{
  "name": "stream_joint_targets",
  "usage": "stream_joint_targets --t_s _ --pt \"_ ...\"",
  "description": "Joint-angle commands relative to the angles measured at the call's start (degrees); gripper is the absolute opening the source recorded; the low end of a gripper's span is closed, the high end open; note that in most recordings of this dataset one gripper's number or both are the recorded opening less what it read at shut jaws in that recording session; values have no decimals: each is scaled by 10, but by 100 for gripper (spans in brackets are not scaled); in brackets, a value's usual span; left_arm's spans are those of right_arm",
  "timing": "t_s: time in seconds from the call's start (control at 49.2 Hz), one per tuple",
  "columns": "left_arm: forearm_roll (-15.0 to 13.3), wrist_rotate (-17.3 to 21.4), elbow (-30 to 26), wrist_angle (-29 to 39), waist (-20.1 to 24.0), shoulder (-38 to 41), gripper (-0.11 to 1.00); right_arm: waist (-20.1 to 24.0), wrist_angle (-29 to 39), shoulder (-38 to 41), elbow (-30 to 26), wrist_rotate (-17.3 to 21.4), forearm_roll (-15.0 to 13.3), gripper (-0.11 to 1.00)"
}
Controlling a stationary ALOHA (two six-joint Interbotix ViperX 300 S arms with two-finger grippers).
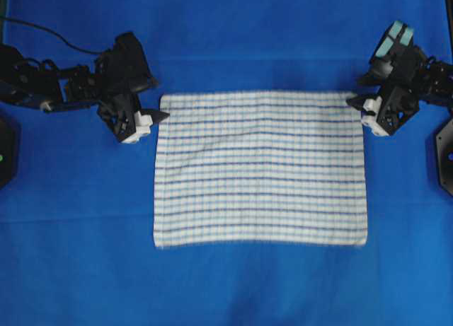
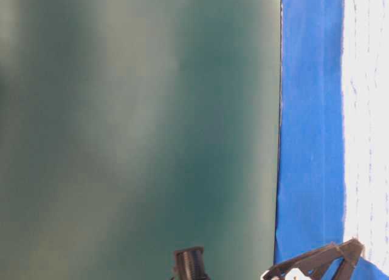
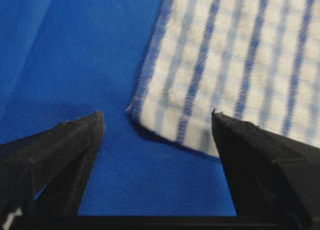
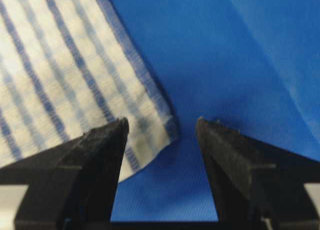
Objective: Fold the blue towel.
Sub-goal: 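Grasp the far left and far right towel corners with both grippers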
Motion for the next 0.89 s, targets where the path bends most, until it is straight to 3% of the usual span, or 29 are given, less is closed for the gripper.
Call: stream_joint_targets --t_s 0.0,0.203,0.305,0.386,0.508,0.549,0.651,0.874 --pt "-1 -1 -11 -6 10 5 82 -8 -19 9 -5 -1 0 62" --pt "-1 0 -16 0 18 25 80 -10 -32 30 -8 -2 -1 60" --pt "-1 1 -16 4 16 25 73 -10 -32 36 -9 -4 -1 56" --pt "-1 5 -16 13 10 25 59 -10 -31 36 -9 -7 -2 45" --pt "-1 10 -16 38 -1 25 29 -10 -23 35 -10 -7 -8 11" --pt "0 10 -16 47 -6 25 20 -10 -20 35 -10 -8 -10 5" --pt "0 11 -16 57 -11 25 4 -9 -21 35 -11 -7 -10 5" --pt "0 13 -17 63 -14 4 4 -10 -25 28 -14 -5 -10 5"
